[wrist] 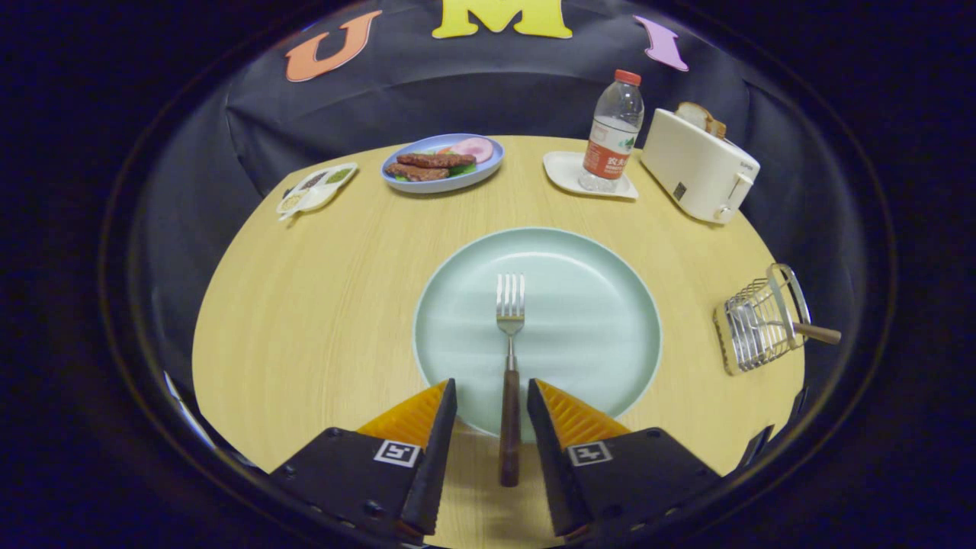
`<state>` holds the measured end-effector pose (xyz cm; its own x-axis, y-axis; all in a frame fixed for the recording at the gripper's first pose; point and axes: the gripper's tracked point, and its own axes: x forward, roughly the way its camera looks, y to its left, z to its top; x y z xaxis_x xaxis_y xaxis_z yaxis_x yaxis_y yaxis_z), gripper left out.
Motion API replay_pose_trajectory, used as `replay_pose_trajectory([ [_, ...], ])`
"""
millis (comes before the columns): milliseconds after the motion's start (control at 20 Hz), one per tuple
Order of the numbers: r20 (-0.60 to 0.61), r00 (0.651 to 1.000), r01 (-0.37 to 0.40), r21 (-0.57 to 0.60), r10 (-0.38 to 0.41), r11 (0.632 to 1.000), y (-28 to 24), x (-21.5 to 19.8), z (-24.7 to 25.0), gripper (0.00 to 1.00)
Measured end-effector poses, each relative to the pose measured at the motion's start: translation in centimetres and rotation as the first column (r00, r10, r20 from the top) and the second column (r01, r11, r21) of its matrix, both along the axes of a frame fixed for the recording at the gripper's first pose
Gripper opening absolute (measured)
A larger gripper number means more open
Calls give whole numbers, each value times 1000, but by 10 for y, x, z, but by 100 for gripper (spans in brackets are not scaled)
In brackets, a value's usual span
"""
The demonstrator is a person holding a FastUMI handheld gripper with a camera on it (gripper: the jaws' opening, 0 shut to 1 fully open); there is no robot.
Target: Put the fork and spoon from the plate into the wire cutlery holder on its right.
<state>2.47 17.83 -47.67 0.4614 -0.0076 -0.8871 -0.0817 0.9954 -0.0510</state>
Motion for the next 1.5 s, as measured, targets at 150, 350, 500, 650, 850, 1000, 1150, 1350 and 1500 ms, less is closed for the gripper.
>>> replay_pose_trajectory([
  [150, -36, 999, 33, 17, -33, 999, -4, 0, -11, 35],
  [350, -46, 998, 33, 31, -32, 999, -8, -3, -14, 10],
  [500, -60, 998, 22, 77, -17, 997, -10, -9, -5, 6],
  [650, -30, 999, -25, 87, 27, 996, -16, -9, 15, 6],
  [850, 20, 997, -78, 95, 76, 992, -27, -6, 48, 1],
  [1000, 34, 998, -65, 113, 61, 992, -43, -2, 64, 0],
  [1150, 48, 997, -63, 107, 58, 992, -61, -2, 82, 1],
  [1350, 41, 997, -69, 86, 65, 994, -97, -8, 108, 0],
  [1500, 65, 995, -84, 79, 79, 993, -129, -7, 128, 1],
])
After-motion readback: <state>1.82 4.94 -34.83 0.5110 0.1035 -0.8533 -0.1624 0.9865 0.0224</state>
